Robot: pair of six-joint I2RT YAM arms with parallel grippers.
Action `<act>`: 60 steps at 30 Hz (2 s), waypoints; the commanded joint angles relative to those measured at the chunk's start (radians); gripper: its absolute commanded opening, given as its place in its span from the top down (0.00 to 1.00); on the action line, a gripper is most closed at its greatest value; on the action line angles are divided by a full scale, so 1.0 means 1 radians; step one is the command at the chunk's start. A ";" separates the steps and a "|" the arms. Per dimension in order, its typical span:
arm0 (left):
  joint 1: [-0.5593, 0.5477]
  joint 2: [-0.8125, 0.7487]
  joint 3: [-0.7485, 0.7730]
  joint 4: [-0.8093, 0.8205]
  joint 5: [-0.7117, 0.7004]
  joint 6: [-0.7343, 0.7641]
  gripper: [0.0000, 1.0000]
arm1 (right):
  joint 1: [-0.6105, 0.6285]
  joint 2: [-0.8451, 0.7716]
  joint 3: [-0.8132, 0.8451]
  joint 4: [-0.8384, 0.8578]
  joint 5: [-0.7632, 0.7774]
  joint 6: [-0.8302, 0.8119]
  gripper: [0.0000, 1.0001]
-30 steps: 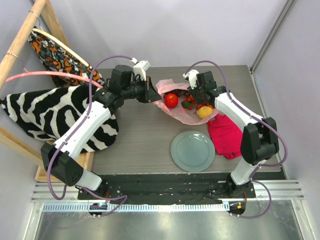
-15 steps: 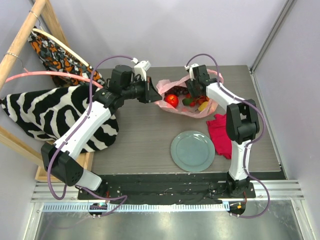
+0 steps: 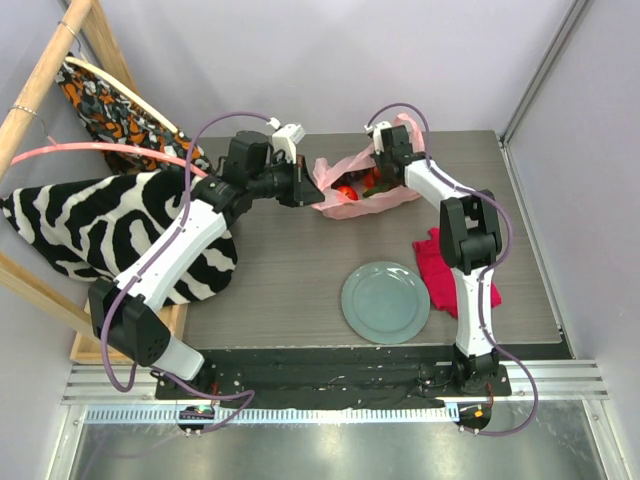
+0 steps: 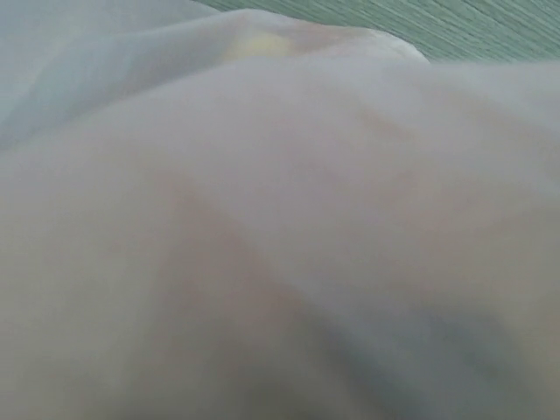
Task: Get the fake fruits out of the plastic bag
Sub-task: Take out the fake fruit from the plastic bag, then place the fake fruit on the plate.
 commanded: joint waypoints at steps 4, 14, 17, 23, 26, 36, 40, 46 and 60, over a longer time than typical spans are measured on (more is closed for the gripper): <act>0.004 0.009 0.012 0.049 -0.081 -0.017 1.00 | -0.013 -0.278 -0.040 -0.073 -0.229 0.037 0.99; 0.004 0.110 0.082 0.087 -0.112 -0.094 1.00 | -0.011 -0.615 -0.247 -0.148 -0.452 0.096 0.99; 0.004 0.154 0.142 0.083 -0.124 -0.107 1.00 | -0.010 -0.675 -0.252 -0.226 -0.521 0.111 0.99; 0.004 0.211 0.197 0.080 -0.127 -0.101 1.00 | 0.025 -0.862 -0.270 -0.312 -0.604 0.084 0.99; 0.004 0.217 0.193 0.073 -0.165 -0.097 1.00 | 0.082 -0.922 -0.273 -0.427 -0.633 -0.002 0.99; 0.005 0.202 0.190 0.058 -0.202 -0.078 1.00 | 0.216 -1.112 -0.554 -0.612 -0.564 -0.242 0.99; 0.004 0.165 0.158 0.052 -0.222 -0.048 1.00 | 0.216 -1.117 -0.684 -0.517 -0.541 -0.252 0.99; 0.004 0.124 0.119 0.050 -0.222 -0.042 1.00 | 0.216 -1.082 -0.858 -0.397 -0.406 -0.326 0.99; 0.004 0.075 0.038 0.058 -0.192 -0.041 1.00 | 0.216 -1.134 -0.679 -0.368 -0.394 -0.202 0.37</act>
